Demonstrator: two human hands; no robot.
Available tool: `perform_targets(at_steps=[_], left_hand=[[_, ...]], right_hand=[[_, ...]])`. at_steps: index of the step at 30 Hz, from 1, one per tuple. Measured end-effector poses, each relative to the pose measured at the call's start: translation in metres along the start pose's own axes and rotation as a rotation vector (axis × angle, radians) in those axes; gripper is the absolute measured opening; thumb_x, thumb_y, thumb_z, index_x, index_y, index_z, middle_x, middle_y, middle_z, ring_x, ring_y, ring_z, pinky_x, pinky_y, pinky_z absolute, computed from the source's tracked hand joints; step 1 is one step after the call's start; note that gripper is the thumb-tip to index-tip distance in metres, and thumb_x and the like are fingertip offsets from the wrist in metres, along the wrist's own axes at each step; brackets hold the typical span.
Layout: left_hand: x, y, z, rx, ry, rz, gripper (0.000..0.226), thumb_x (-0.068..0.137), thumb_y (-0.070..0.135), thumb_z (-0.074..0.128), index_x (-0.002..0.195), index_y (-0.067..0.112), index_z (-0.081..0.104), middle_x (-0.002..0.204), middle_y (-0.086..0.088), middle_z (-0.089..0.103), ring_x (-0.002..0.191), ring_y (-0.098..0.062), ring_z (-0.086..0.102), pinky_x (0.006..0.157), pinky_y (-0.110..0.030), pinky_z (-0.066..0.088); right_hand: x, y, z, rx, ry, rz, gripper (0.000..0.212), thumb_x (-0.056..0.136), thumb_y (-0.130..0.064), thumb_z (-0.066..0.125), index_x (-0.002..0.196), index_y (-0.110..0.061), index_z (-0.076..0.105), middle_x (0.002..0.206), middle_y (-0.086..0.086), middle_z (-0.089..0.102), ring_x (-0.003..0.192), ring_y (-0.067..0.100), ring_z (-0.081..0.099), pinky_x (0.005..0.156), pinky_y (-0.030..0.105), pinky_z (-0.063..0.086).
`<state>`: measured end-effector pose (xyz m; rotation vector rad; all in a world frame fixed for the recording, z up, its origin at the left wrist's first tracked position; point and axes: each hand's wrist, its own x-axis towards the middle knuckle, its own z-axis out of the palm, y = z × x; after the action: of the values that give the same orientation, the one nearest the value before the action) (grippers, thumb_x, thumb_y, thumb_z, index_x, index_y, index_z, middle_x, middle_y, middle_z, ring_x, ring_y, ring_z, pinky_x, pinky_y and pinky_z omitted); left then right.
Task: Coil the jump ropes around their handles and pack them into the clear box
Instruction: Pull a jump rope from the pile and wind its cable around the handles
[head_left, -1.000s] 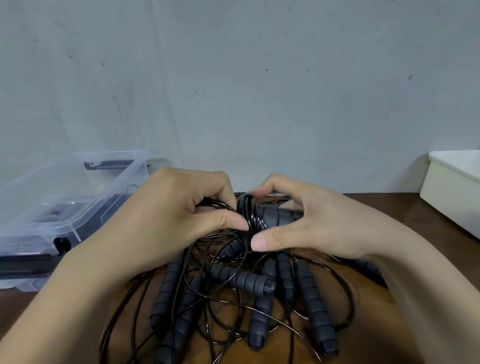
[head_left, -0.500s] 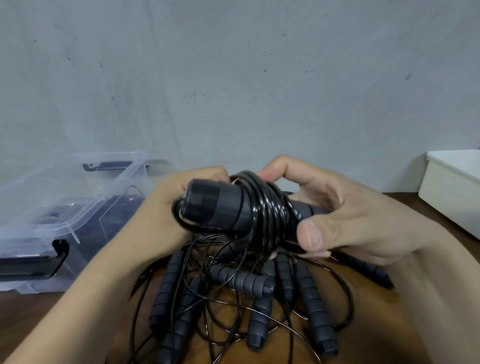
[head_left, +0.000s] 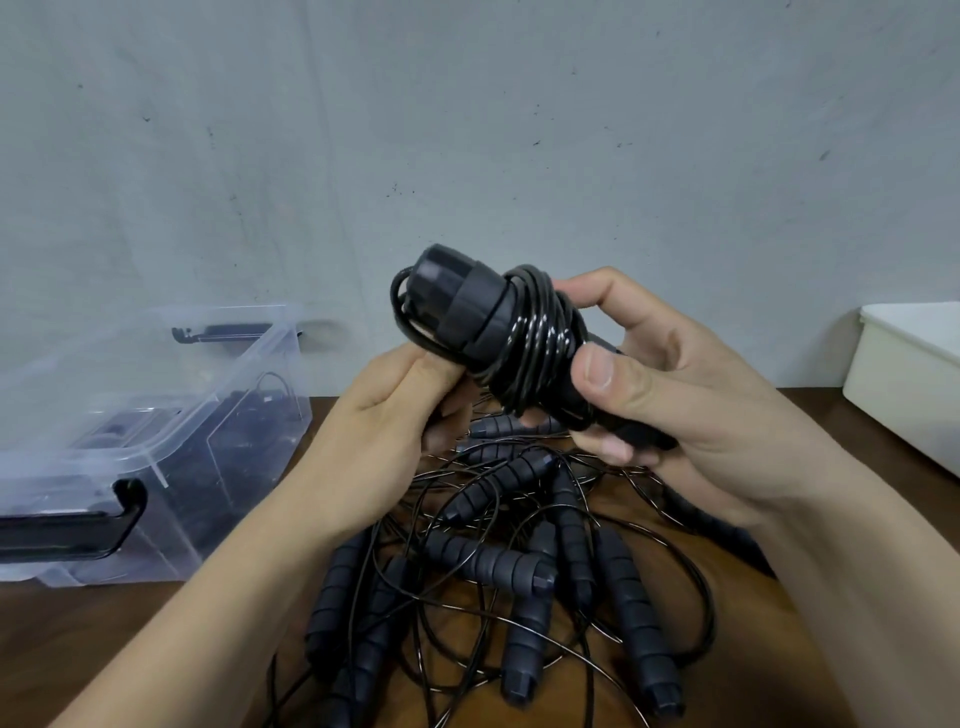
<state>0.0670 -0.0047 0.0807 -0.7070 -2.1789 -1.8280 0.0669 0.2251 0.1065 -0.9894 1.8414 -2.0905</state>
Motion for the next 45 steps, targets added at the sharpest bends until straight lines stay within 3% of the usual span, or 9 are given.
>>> perform_targets(at_steps=[3,6,11,14,18,23,28,39,45], left_hand=[[-0.001,-0.003,0.005,0.039,-0.019,0.036,0.048,0.114,0.026,0.043,0.074,0.044,0.06,0.071,-0.001,0.04,0.066,-0.019,0.036,0.058,-0.025,0.032],[-0.002,-0.006,0.015,0.123,-0.045,-0.044,0.063,0.106,0.005,0.042,0.074,0.055,0.063,0.061,0.017,0.047,0.059,-0.004,0.04,0.059,-0.021,0.034],[0.012,-0.015,0.011,0.045,-0.094,-0.157,0.041,0.087,0.012,0.061,0.098,0.051,0.071,0.077,0.014,0.068,0.053,-0.003,0.052,0.052,-0.027,0.039],[0.019,-0.02,0.008,-0.011,0.008,-0.26,0.041,0.095,0.01,0.065,0.133,0.023,0.059,0.088,0.01,0.078,0.058,-0.009,0.061,0.045,-0.025,0.042],[0.012,-0.017,0.005,-0.171,-0.066,-0.294,0.073,0.063,0.047,0.068,0.125,0.008,0.067,0.114,-0.017,0.073,0.084,-0.038,0.052,0.066,-0.036,0.037],[0.003,-0.02,0.008,-0.063,-0.081,-0.231,0.061,0.098,0.071,0.054,0.134,0.024,0.068,0.125,-0.012,0.075,0.12,-0.037,0.069,0.103,-0.061,0.051],[0.001,-0.018,0.012,-0.07,-0.034,-0.221,0.051,0.106,0.06,0.052,0.147,0.031,0.057,0.138,0.003,0.071,0.135,-0.019,0.062,0.118,-0.052,0.042],[-0.005,0.002,-0.031,-0.262,0.145,-0.28,0.034,0.109,0.022,0.053,0.14,0.01,0.06,0.132,-0.017,0.072,0.118,-0.04,0.072,0.105,-0.058,0.053],[-0.007,0.024,-0.1,0.08,0.29,-0.236,0.035,0.103,0.027,0.064,0.136,0.014,0.059,0.119,-0.001,0.079,0.114,-0.016,0.075,0.096,-0.033,0.059]], right_hand=[[0.003,0.0,0.002,-0.06,0.079,0.001,0.053,0.078,-0.051,0.092,0.124,-0.036,0.068,0.09,0.045,0.055,0.054,0.018,0.038,0.046,0.022,0.029],[0.005,0.004,0.003,-0.194,0.123,0.001,0.053,0.082,-0.04,0.092,0.127,-0.036,0.065,0.073,0.017,0.06,0.055,0.02,0.039,0.049,0.023,0.037],[0.004,0.008,0.009,-0.356,0.172,-0.015,0.062,0.078,-0.042,0.095,0.131,-0.043,0.061,0.109,0.01,0.082,0.101,0.035,0.079,0.101,0.063,0.058],[0.002,0.008,0.014,-0.539,0.241,-0.029,0.063,0.073,-0.056,0.089,0.128,-0.054,0.058,0.104,-0.001,0.082,0.097,0.023,0.079,0.096,0.053,0.061],[0.001,0.01,0.023,-0.75,0.263,-0.006,0.072,0.073,-0.056,0.091,0.134,-0.055,0.053,0.097,-0.026,0.077,0.088,0.001,0.073,0.079,0.021,0.056],[0.006,0.029,0.03,-0.944,0.34,-0.052,0.079,0.077,-0.072,0.077,0.143,-0.06,0.036,0.107,-0.021,0.073,0.099,0.003,0.07,0.088,0.036,0.059],[0.008,0.043,0.034,-1.157,0.366,-0.074,0.08,0.084,-0.081,0.056,0.151,-0.053,0.023,0.118,-0.012,0.07,0.101,0.019,0.072,0.082,0.044,0.06],[0.028,0.047,0.046,-0.879,0.154,-0.041,0.084,0.095,-0.062,0.069,0.157,-0.066,0.012,0.134,-0.026,0.064,0.107,0.002,0.071,0.096,0.037,0.06],[0.074,0.042,0.068,-0.799,-0.017,-0.043,0.078,0.101,-0.058,0.064,0.155,-0.073,0.009,0.133,-0.04,0.055,0.109,-0.01,0.067,0.096,0.019,0.054]])
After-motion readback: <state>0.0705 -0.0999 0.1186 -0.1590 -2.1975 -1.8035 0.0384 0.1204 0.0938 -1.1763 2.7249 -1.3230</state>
